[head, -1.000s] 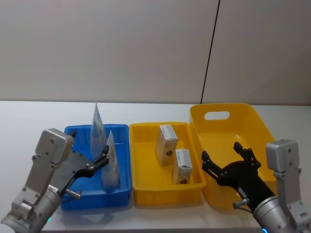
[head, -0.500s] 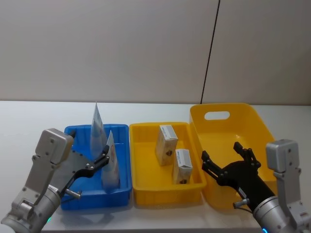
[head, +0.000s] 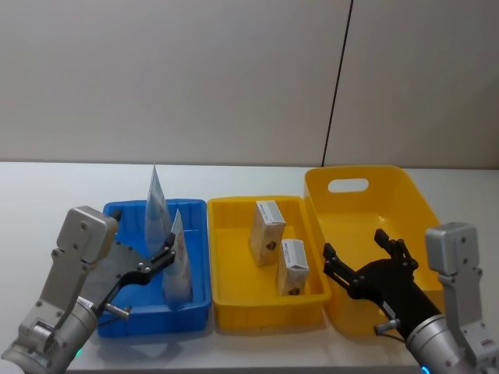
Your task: Bimanual collaborative sorting of washing and personal care products
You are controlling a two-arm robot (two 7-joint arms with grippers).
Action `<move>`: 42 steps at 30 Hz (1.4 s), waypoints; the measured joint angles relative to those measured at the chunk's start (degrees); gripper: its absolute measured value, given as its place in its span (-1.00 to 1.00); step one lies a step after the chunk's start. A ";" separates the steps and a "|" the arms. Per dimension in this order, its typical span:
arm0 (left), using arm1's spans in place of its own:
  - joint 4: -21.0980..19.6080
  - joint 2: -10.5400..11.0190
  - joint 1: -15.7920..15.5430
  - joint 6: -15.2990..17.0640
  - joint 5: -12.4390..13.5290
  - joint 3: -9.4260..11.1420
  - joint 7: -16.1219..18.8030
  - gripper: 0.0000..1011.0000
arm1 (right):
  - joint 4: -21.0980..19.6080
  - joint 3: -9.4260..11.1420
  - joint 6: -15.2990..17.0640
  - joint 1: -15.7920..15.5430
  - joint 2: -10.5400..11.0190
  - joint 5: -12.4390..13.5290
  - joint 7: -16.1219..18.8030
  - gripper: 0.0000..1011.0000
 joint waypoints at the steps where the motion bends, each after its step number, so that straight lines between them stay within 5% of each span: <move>1: 0.00 0.00 0.00 0.00 0.00 0.00 0.00 0.98 | -0.18 0.04 0.41 -0.01 0.00 0.00 -0.03 0.98; 14: 0.00 0.00 0.00 0.00 0.00 0.00 0.00 0.98 | -3.54 -0.01 12.01 0.78 -0.25 0.89 -1.39 0.98; 25: 0.00 0.00 0.00 0.00 0.00 0.00 0.00 0.98 | -5.60 -2.76 23.82 3.60 -1.48 0.57 -2.96 0.98; 42: 0.00 -0.01 0.00 0.00 0.00 0.00 0.00 0.98 | -4.46 -6.64 31.37 6.81 -4.43 -1.69 -4.71 0.98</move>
